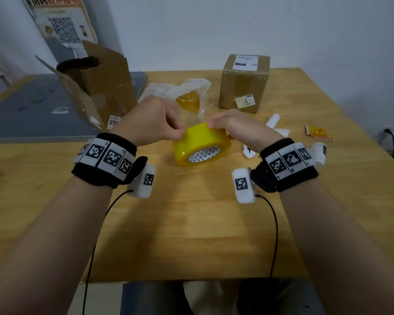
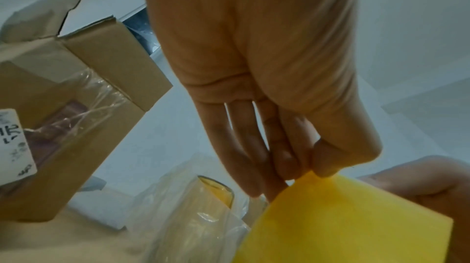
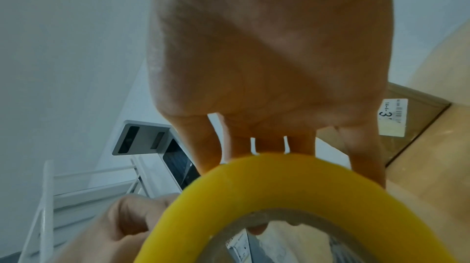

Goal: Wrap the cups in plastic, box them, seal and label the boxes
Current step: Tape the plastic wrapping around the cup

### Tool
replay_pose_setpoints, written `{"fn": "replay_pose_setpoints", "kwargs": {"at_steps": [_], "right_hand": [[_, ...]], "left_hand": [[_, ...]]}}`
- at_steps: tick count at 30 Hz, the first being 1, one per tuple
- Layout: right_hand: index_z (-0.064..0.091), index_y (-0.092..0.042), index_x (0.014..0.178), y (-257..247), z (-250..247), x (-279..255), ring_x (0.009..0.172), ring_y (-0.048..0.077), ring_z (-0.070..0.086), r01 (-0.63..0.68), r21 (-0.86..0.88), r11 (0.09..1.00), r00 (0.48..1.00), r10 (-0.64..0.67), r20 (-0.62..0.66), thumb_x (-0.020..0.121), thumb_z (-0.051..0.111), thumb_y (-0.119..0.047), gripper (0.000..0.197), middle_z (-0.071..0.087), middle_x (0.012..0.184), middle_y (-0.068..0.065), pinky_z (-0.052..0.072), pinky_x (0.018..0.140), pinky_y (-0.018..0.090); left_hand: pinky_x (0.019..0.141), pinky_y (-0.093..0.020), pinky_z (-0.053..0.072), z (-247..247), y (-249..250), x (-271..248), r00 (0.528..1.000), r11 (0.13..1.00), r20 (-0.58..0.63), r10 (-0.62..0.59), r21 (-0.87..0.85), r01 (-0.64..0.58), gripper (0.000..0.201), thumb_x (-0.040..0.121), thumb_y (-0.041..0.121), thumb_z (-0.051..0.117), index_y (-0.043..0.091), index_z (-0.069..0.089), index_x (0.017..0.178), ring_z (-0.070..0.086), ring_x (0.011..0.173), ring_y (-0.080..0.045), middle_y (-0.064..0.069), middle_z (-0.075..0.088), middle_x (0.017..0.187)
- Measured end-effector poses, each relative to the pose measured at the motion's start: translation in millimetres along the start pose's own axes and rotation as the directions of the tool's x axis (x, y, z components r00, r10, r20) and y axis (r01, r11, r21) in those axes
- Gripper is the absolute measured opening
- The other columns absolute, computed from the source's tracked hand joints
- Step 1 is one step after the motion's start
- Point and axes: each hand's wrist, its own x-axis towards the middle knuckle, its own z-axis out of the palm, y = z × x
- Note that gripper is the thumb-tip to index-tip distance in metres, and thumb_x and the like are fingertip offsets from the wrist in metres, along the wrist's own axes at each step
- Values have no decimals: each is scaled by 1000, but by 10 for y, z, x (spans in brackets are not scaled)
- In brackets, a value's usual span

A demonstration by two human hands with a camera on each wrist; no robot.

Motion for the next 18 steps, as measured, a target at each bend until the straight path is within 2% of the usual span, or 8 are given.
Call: {"fn": "replay_pose_setpoints", "kwargs": {"at_steps": [2,5,7,10,12,14,16,18], "right_hand": [[73,-17,115,12,-3,9,98,4,59,-6,8,1000,1000,6,-2,101,58,-18,20,67,114,-6,40,77,21],[75,-14,117,32,-10,28,111,17,62,-11,26,1000,1000,10,15,100,59,-18,24,70,121,0,44,85,28],[78,-17,112,32,-11,34,117,23,61,-14,30,999,1000,13,26,89,65,-24,27,71,120,1,44,92,35],[80,-17,110,17,-22,48,116,22,62,6,21,1000,999,-8,51,71,61,-30,45,73,119,2,47,97,38],[80,-18,111,31,-37,66,117,22,63,16,24,1000,998,-17,65,76,62,-28,41,73,120,2,48,99,39],[80,-17,114,56,-46,81,115,21,65,24,41,999,998,-26,65,90,63,-20,29,75,120,2,51,98,37],[79,-17,115,78,-47,83,112,18,67,29,44,999,998,-32,58,98,58,-14,27,75,119,2,49,90,31],[79,-19,115,81,-37,82,110,17,67,26,48,999,998,-29,55,99,57,-14,27,75,118,1,47,85,27]], "left_hand": [[61,-31,53,28,-25,-5,1000,1000,-18,-6,-25,5,15,77,8,84,19,79,69,64,62,-9,4,72,70],[62,-33,54,55,-25,-9,1000,997,-21,-23,-67,22,18,77,5,84,18,77,67,65,62,-13,-2,73,69],[63,-30,55,65,4,-14,999,995,12,-36,-98,37,17,76,6,86,18,78,68,66,64,-10,-1,74,71],[64,-23,53,85,72,-17,998,994,48,-50,-98,54,13,74,11,89,16,77,70,64,64,-3,2,74,73],[62,-22,51,90,112,-11,998,998,48,-38,-40,40,13,73,13,89,14,76,71,63,63,-1,4,73,72],[61,-22,50,83,134,-8,999,999,30,-33,-8,34,13,73,12,88,13,76,70,62,62,-1,5,72,71],[62,-25,52,70,132,-10,1000,1000,13,-28,-2,28,14,72,8,86,14,74,67,61,61,-1,5,72,71],[62,-27,52,63,123,-16,1000,1000,11,-22,-2,22,19,72,5,85,18,73,64,61,61,-1,6,71,70]]}}
